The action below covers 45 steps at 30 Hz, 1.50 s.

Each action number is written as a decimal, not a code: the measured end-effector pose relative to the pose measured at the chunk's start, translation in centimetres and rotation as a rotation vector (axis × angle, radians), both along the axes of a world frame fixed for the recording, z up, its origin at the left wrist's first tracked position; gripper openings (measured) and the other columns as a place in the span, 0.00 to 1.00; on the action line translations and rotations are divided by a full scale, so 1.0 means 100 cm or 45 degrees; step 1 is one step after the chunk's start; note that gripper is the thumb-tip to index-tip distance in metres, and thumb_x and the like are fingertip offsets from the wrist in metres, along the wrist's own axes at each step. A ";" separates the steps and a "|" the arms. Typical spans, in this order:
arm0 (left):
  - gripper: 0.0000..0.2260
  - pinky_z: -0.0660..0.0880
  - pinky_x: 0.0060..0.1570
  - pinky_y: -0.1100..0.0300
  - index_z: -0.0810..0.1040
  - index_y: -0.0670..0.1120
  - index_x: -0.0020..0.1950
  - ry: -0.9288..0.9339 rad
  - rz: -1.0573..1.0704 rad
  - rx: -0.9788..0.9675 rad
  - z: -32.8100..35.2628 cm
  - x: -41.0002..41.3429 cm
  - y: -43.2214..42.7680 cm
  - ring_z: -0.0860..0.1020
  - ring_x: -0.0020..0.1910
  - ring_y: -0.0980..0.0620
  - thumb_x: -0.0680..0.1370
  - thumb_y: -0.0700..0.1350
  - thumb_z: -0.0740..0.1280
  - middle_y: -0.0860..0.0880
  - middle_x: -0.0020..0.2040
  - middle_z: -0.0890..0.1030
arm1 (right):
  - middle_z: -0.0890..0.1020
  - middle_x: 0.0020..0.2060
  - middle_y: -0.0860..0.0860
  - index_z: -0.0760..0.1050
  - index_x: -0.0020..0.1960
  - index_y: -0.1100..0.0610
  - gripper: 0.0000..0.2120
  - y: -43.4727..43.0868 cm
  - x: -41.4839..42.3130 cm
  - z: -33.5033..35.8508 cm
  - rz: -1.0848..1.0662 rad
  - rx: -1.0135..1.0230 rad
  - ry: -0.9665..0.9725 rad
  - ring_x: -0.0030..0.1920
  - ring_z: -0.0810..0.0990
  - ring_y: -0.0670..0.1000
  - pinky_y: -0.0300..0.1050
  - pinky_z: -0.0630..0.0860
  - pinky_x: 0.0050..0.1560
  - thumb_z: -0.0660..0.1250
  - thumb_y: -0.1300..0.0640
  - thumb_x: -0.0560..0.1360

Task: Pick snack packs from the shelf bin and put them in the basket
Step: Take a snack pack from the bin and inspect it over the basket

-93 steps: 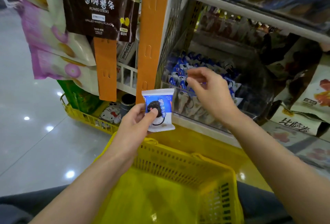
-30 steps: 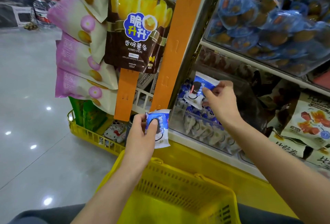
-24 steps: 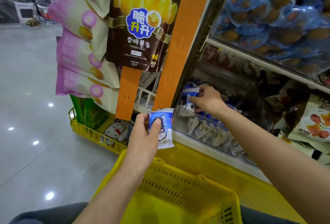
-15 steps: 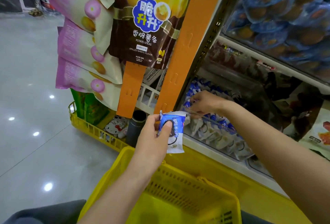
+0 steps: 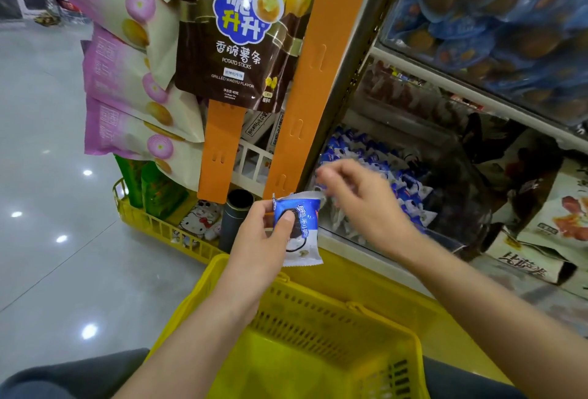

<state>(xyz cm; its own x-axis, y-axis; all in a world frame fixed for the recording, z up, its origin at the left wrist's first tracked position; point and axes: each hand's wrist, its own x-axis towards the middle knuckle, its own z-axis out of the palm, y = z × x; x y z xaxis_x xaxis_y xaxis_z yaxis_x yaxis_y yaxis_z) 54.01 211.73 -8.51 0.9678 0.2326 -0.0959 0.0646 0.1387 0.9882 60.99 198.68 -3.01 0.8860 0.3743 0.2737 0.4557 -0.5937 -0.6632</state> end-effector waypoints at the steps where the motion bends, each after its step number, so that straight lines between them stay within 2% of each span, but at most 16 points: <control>1: 0.08 0.69 0.31 0.78 0.71 0.50 0.59 -0.006 -0.030 0.004 -0.001 -0.001 -0.002 0.77 0.39 0.67 0.80 0.46 0.59 0.54 0.46 0.79 | 0.80 0.41 0.44 0.76 0.49 0.47 0.07 -0.001 -0.012 -0.005 0.056 -0.007 0.091 0.42 0.77 0.41 0.32 0.74 0.39 0.60 0.49 0.77; 4: 0.08 0.70 0.32 0.77 0.72 0.49 0.58 -0.003 -0.142 0.036 -0.005 -0.003 -0.008 0.78 0.39 0.66 0.80 0.42 0.60 0.50 0.49 0.80 | 0.82 0.39 0.50 0.78 0.45 0.50 0.04 -0.007 -0.030 -0.019 0.067 0.078 0.223 0.41 0.80 0.53 0.48 0.78 0.43 0.65 0.56 0.76; 8: 0.09 0.72 0.34 0.73 0.70 0.51 0.53 0.081 -0.314 0.123 -0.011 -0.007 -0.016 0.77 0.42 0.57 0.78 0.38 0.61 0.47 0.49 0.79 | 0.82 0.31 0.47 0.78 0.40 0.54 0.06 -0.025 -0.036 -0.035 -0.025 0.403 0.509 0.31 0.78 0.41 0.34 0.76 0.32 0.67 0.61 0.74; 14: 0.03 0.76 0.44 0.54 0.75 0.45 0.48 0.088 -0.359 0.226 -0.016 -0.008 -0.027 0.78 0.42 0.49 0.77 0.44 0.65 0.42 0.47 0.79 | 0.82 0.29 0.47 0.78 0.38 0.56 0.06 -0.040 -0.048 -0.061 -0.012 0.494 0.645 0.30 0.78 0.41 0.33 0.74 0.30 0.68 0.64 0.73; 17: 0.09 0.75 0.53 0.43 0.77 0.40 0.43 0.084 -0.311 0.357 -0.019 -0.004 -0.026 0.79 0.48 0.40 0.77 0.44 0.64 0.39 0.44 0.81 | 0.82 0.34 0.49 0.78 0.41 0.55 0.03 -0.043 -0.051 -0.070 0.013 0.392 0.528 0.34 0.79 0.42 0.37 0.76 0.35 0.69 0.61 0.73; 21: 0.09 0.74 0.53 0.40 0.77 0.39 0.41 0.092 -0.337 0.434 -0.026 -0.001 -0.031 0.78 0.49 0.36 0.77 0.43 0.64 0.36 0.44 0.80 | 0.82 0.37 0.44 0.78 0.45 0.52 0.04 -0.052 -0.056 -0.074 0.012 -0.044 0.086 0.39 0.79 0.43 0.43 0.77 0.41 0.69 0.53 0.73; 24: 0.08 0.75 0.49 0.48 0.75 0.42 0.40 0.089 -0.364 0.407 -0.030 0.001 -0.036 0.77 0.42 0.41 0.78 0.42 0.63 0.37 0.41 0.78 | 0.82 0.39 0.44 0.77 0.45 0.49 0.03 -0.057 -0.057 -0.073 0.014 -0.219 -0.082 0.39 0.78 0.43 0.44 0.76 0.40 0.68 0.50 0.73; 26: 0.07 0.74 0.41 0.59 0.75 0.41 0.45 0.099 -0.368 0.329 -0.029 0.002 -0.040 0.75 0.40 0.49 0.77 0.43 0.63 0.40 0.42 0.78 | 0.80 0.35 0.42 0.77 0.42 0.48 0.02 -0.060 -0.054 -0.073 -0.027 -0.082 -0.001 0.38 0.77 0.41 0.37 0.73 0.38 0.69 0.53 0.73; 27: 0.07 0.73 0.39 0.62 0.75 0.40 0.48 0.120 -0.380 0.282 -0.029 0.002 -0.040 0.76 0.40 0.50 0.77 0.44 0.65 0.40 0.43 0.78 | 0.80 0.34 0.42 0.76 0.40 0.48 0.04 -0.061 -0.051 -0.073 -0.070 0.034 0.076 0.36 0.76 0.40 0.35 0.73 0.37 0.69 0.56 0.73; 29: 0.12 0.75 0.44 0.61 0.74 0.40 0.55 0.183 -0.439 0.267 -0.030 0.003 -0.039 0.78 0.44 0.48 0.74 0.42 0.69 0.42 0.48 0.80 | 0.79 0.33 0.44 0.75 0.39 0.51 0.07 -0.065 -0.044 -0.072 -0.208 0.327 0.333 0.33 0.76 0.39 0.36 0.76 0.33 0.67 0.60 0.74; 33: 0.15 0.76 0.45 0.62 0.74 0.40 0.58 0.157 -0.368 0.201 -0.030 0.005 -0.032 0.80 0.44 0.52 0.72 0.37 0.70 0.43 0.50 0.82 | 0.78 0.37 0.55 0.71 0.46 0.58 0.03 -0.074 -0.037 -0.069 -0.339 0.791 0.808 0.31 0.80 0.41 0.36 0.78 0.30 0.64 0.65 0.75; 37: 0.07 0.78 0.42 0.65 0.79 0.42 0.52 0.076 -0.178 0.176 -0.034 0.008 -0.024 0.81 0.38 0.56 0.75 0.40 0.67 0.47 0.43 0.84 | 0.81 0.45 0.61 0.68 0.56 0.60 0.15 -0.074 -0.044 -0.072 -0.152 0.505 1.046 0.35 0.81 0.49 0.38 0.80 0.34 0.67 0.68 0.72; 39: 0.04 0.78 0.40 0.66 0.80 0.45 0.45 0.019 -0.153 0.183 -0.035 0.007 -0.025 0.80 0.36 0.58 0.76 0.39 0.66 0.50 0.38 0.84 | 0.81 0.48 0.59 0.69 0.56 0.61 0.17 -0.071 -0.050 -0.076 -0.046 0.260 0.969 0.40 0.80 0.50 0.43 0.79 0.44 0.70 0.68 0.70; 41: 0.06 0.78 0.42 0.61 0.80 0.48 0.40 -0.043 -0.154 0.308 -0.036 0.006 -0.027 0.80 0.37 0.56 0.75 0.38 0.67 0.51 0.36 0.83 | 0.81 0.50 0.52 0.70 0.55 0.57 0.17 -0.067 -0.054 -0.080 -0.007 0.056 0.715 0.49 0.79 0.48 0.43 0.75 0.55 0.72 0.63 0.70; 43: 0.08 0.75 0.42 0.61 0.79 0.50 0.38 -0.131 -0.206 0.545 -0.036 0.006 -0.029 0.78 0.37 0.56 0.74 0.38 0.68 0.53 0.36 0.81 | 0.79 0.49 0.44 0.70 0.53 0.49 0.15 -0.066 -0.057 -0.079 -0.007 0.082 0.525 0.52 0.78 0.43 0.37 0.74 0.55 0.71 0.58 0.71; 45: 0.09 0.72 0.39 0.64 0.78 0.52 0.38 -0.204 -0.284 0.704 -0.036 0.004 -0.031 0.77 0.36 0.60 0.74 0.40 0.68 0.55 0.35 0.80 | 0.81 0.43 0.43 0.72 0.48 0.46 0.09 -0.065 -0.056 -0.076 -0.013 0.197 0.442 0.47 0.79 0.42 0.40 0.76 0.49 0.70 0.56 0.72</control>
<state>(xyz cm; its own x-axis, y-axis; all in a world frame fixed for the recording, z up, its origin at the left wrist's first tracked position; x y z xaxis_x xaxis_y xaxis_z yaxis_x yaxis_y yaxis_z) 54.39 208.65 -12.14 0.9913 -0.0035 0.1317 -0.1222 -0.3966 0.9098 55.34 192.20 -10.62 0.9395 0.3425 0.0091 0.1825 -0.4778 -0.8593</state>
